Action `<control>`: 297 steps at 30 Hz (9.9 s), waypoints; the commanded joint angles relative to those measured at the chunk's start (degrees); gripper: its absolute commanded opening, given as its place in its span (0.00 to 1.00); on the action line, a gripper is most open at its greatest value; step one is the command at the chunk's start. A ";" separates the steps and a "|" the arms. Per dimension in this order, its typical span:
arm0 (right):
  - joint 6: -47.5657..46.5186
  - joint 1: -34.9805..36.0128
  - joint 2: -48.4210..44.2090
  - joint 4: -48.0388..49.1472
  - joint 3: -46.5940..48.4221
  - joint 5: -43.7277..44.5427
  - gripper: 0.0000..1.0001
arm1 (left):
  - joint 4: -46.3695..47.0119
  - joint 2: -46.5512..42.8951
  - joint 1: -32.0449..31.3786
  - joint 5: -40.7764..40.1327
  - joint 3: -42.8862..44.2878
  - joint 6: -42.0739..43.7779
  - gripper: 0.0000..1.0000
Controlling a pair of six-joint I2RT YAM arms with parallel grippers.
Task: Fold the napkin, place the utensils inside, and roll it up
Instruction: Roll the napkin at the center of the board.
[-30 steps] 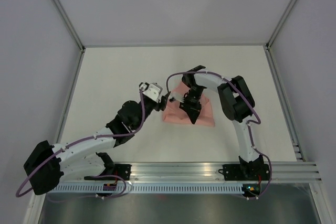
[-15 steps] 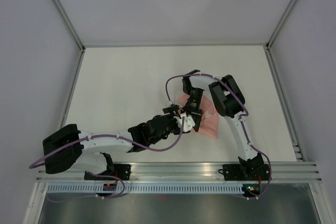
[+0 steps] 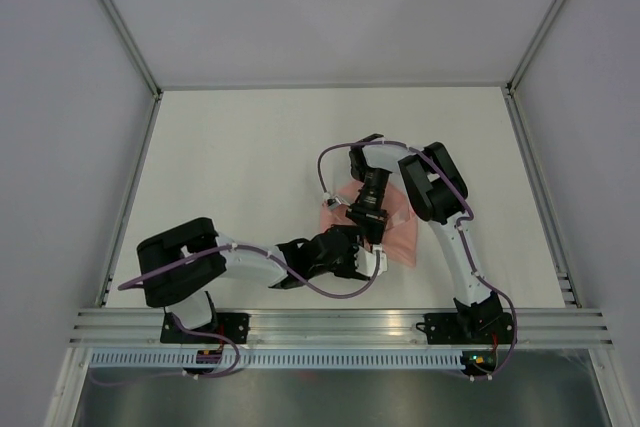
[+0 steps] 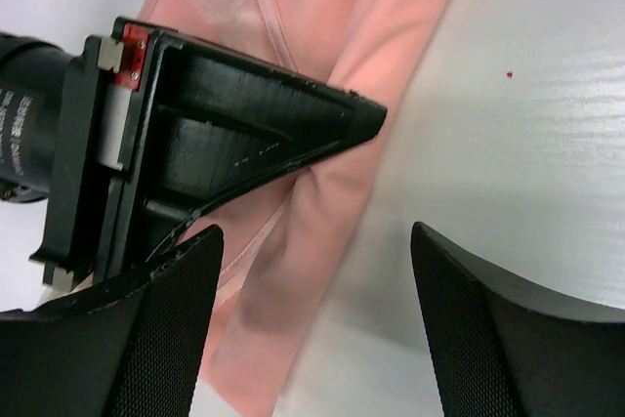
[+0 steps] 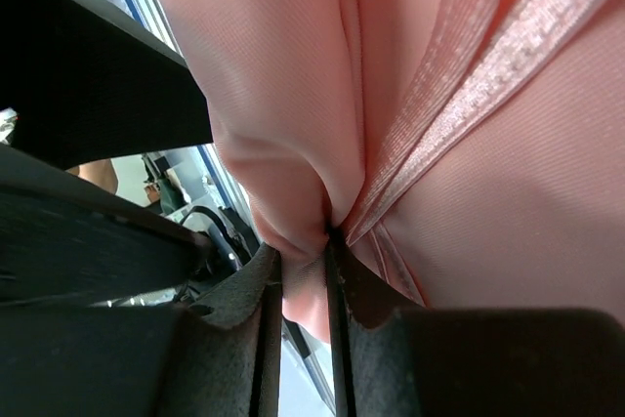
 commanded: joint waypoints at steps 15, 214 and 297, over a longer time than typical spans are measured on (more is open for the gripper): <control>-3.23 -1.31 3.41 14.38 -1.79 6.24 0.02 | -4.19 7.62 4.55 13.52 8.94 -6.60 0.67; 3.55 -25.91 -41.84 54.18 -33.13 -16.27 0.54 | -13.94 27.13 21.25 49.64 17.29 -37.09 0.02; -6.31 -5.96 -4.59 22.91 -9.88 8.78 0.00 | 15.95 -10.22 16.16 0.33 -6.97 -20.33 0.50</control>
